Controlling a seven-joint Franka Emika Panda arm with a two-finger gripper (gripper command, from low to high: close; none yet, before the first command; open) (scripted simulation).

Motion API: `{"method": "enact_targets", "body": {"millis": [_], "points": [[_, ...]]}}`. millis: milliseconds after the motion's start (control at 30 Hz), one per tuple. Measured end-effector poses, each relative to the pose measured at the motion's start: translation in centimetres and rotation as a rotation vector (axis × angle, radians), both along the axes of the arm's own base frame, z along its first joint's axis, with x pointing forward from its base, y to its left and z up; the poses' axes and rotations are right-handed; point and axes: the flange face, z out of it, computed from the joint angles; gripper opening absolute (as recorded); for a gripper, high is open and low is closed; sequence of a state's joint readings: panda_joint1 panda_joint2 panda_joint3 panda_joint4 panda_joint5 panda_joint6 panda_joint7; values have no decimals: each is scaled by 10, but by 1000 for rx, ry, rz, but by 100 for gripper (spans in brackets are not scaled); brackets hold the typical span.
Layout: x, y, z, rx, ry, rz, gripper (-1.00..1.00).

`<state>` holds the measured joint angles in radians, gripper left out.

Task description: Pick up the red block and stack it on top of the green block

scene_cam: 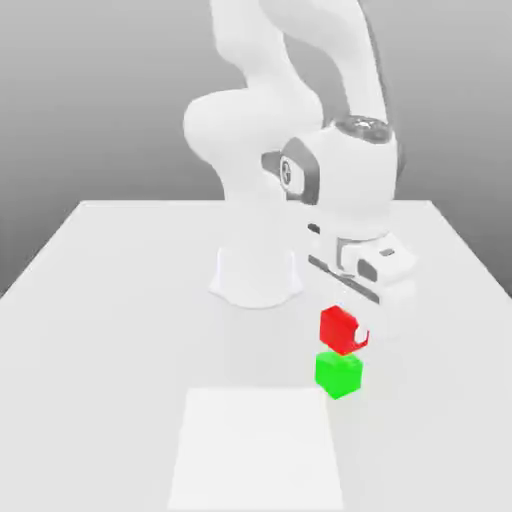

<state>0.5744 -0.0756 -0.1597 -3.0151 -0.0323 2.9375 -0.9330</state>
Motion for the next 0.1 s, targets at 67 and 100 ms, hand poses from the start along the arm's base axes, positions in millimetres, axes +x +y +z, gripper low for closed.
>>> {"method": "enact_targets", "body": {"millis": [67,100], "points": [[0,-1,-5,-2,-1,0,100],[0,-1,-5,-2,-1,0,100]]}}
